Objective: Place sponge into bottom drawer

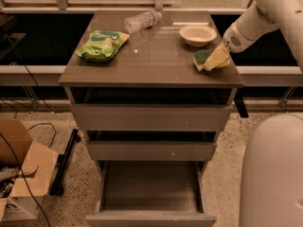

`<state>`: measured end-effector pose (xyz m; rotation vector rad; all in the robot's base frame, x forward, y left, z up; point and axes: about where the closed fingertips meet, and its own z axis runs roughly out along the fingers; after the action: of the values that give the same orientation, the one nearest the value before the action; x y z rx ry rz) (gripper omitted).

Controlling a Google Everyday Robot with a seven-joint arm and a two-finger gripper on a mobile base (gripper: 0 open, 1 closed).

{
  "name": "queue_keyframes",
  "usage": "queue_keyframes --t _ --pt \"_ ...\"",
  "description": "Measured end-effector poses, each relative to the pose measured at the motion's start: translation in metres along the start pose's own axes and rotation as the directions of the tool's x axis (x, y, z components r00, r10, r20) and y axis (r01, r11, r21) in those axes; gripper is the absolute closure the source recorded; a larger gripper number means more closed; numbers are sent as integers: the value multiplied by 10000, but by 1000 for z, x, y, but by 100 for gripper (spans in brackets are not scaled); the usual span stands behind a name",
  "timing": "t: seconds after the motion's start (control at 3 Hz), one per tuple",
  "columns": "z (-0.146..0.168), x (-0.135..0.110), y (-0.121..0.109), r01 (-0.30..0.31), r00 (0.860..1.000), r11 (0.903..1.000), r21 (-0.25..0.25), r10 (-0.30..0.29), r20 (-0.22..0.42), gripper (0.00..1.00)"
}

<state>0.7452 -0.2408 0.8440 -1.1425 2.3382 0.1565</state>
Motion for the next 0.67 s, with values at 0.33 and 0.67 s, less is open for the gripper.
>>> queue_keyframes --t 0.33,0.67 --pt "-15 -21 29 692 9967 9966 -447 -672 458 99" --pt "-21 -36 61 1402 9874 9854 -964 -1319 879 100"
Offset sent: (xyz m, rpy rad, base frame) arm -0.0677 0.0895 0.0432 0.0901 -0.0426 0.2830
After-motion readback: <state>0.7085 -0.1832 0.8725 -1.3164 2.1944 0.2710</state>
